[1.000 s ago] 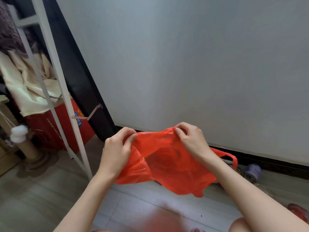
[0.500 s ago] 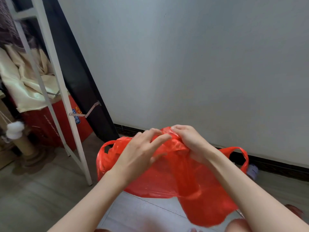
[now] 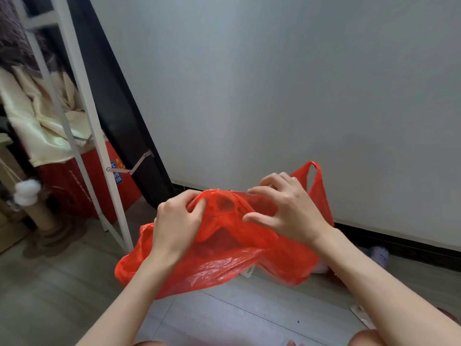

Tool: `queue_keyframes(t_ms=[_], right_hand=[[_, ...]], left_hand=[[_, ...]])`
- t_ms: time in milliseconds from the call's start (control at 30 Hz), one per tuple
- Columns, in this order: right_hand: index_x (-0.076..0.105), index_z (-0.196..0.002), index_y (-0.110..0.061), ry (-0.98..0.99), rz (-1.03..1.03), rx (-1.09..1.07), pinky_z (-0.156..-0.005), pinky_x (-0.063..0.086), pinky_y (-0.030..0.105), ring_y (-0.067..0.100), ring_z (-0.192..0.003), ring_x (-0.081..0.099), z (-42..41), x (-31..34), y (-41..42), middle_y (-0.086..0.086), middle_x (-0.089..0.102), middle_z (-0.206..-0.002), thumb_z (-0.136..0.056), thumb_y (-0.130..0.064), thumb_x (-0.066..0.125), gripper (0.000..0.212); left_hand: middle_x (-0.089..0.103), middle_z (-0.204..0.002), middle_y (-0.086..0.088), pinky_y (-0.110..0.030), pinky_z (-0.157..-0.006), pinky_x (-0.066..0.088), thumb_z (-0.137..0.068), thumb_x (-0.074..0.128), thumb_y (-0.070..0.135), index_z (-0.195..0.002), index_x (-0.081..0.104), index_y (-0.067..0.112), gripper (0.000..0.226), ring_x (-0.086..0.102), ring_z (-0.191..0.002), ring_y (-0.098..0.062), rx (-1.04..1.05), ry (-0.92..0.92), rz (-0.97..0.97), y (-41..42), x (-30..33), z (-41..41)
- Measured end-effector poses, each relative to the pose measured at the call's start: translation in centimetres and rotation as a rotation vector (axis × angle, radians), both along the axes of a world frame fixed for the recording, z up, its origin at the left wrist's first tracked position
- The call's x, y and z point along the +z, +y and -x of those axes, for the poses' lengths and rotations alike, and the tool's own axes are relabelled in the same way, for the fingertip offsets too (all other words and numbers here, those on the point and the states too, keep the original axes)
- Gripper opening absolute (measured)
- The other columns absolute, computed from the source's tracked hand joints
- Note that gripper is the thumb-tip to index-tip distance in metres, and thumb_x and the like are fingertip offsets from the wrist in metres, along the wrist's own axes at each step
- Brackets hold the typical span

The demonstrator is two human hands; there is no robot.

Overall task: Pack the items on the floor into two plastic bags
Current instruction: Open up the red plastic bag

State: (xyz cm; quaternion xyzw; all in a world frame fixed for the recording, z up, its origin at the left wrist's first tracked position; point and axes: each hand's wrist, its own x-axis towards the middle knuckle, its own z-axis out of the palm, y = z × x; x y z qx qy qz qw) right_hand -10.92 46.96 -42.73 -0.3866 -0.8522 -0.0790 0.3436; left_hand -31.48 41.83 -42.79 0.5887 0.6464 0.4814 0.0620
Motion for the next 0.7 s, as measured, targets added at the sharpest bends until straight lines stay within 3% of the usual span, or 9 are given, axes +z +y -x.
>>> queue_keyframes(t_ms=[100, 167, 233, 300, 400, 467, 567, 700], right_hand=[[0.068, -0.101, -0.018, -0.055, 0.102, -0.018, -0.069, 0.05, 0.033, 0.025, -0.078, 0.059, 0.4, -0.5, -0.1, 0.004, 0.062, -0.09, -0.073, -0.054, 0.055, 0.047], [0.07, -0.094, -0.016, -0.037, 0.176, -0.046, -0.068, 0.053, 0.036, 0.029, -0.081, 0.062, 0.7, -0.8, 0.2, 0.005, 0.065, -0.088, -0.079, -0.033, 0.057, 0.026], [0.07, -0.093, -0.015, 0.095, 0.31, -0.082, -0.075, 0.051, 0.037, 0.027, -0.089, 0.064, 0.3, -1.0, 0.6, 0.005, 0.07, -0.092, -0.081, -0.014, 0.058, 0.017], [0.071, -0.094, -0.014, 0.261, 0.439, -0.1, -0.08, 0.047, 0.029, 0.019, -0.091, 0.065, -0.3, -0.9, 1.0, 0.002, 0.072, -0.095, -0.082, -0.007, 0.058, 0.019], [0.071, -0.09, -0.013, 0.337, 0.62, -0.032, -0.076, 0.043, 0.022, 0.01, -0.086, 0.062, -0.4, -0.5, 1.0, -0.003, 0.07, -0.087, -0.086, -0.008, 0.058, 0.014], [0.07, -0.083, -0.019, 0.361, 0.706, 0.041, -0.079, 0.046, 0.026, 0.008, -0.082, 0.062, 0.2, -0.3, 0.6, -0.008, 0.068, -0.08, -0.087, -0.008, 0.057, 0.017], [0.068, -0.08, -0.028, 0.417, 0.752, 0.161, -0.077, 0.05, 0.027, 0.002, -0.076, 0.063, 0.8, 0.1, 0.3, -0.011, 0.07, -0.078, -0.087, -0.01, 0.058, 0.022], [0.072, -0.089, -0.016, 0.464, 0.75, 0.222, -0.079, 0.052, 0.023, -0.003, -0.077, 0.064, 0.6, 0.4, 0.0, -0.012, 0.069, -0.082, -0.086, -0.005, 0.06, 0.017]], left_hand=[[0.069, -0.07, 0.011, -0.03, -0.073, 0.051, -0.086, 0.063, 0.018, -0.08, 0.072, 0.018, 0.011, 0.065, -0.073, -0.003, -0.144, -0.073, 0.017, -0.4, 0.7, -0.3], [0.069, -0.074, 0.014, -0.025, -0.071, 0.051, -0.086, 0.063, 0.018, -0.078, 0.07, 0.021, 0.011, 0.064, -0.073, -0.002, -0.235, -0.114, 0.024, -0.6, 0.9, -0.3], [0.069, -0.077, 0.013, -0.029, -0.073, 0.052, -0.086, 0.062, 0.025, -0.079, 0.069, 0.024, 0.01, 0.065, -0.076, -0.003, -0.207, -0.092, 0.034, -0.5, 0.6, 0.2], [0.069, -0.082, 0.011, -0.035, -0.076, 0.05, -0.085, 0.057, 0.032, -0.084, 0.067, 0.027, 0.011, 0.064, -0.085, -0.014, -0.08, 0.055, 0.111, -0.2, 0.3, 1.0], [0.061, -0.095, 0.0, -0.04, -0.078, 0.044, -0.084, 0.055, 0.012, -0.096, 0.064, 0.021, 0.018, 0.058, -0.093, -0.028, 0.079, 0.342, 0.146, 0.0, 0.3, 1.4], [0.057, -0.106, -0.004, -0.041, -0.082, 0.041, -0.076, 0.056, 0.011, -0.108, 0.059, 0.019, 0.033, 0.054, -0.099, -0.028, 0.004, 0.488, 0.028, 0.0, 0.3, 0.8], [0.054, -0.121, 0.003, -0.036, -0.092, 0.038, -0.076, 0.051, 0.039, -0.125, 0.044, 0.03, 0.05, 0.047, -0.111, -0.015, -0.326, 0.623, -0.056, 0.3, 0.3, -1.0], [0.063, -0.1, 0.008, -0.029, -0.072, 0.043, -0.081, 0.047, 0.038, -0.11, 0.05, 0.029, 0.03, 0.053, -0.088, -0.012, -0.37, 0.646, -0.154, 1.1, -0.4, -2.1]])
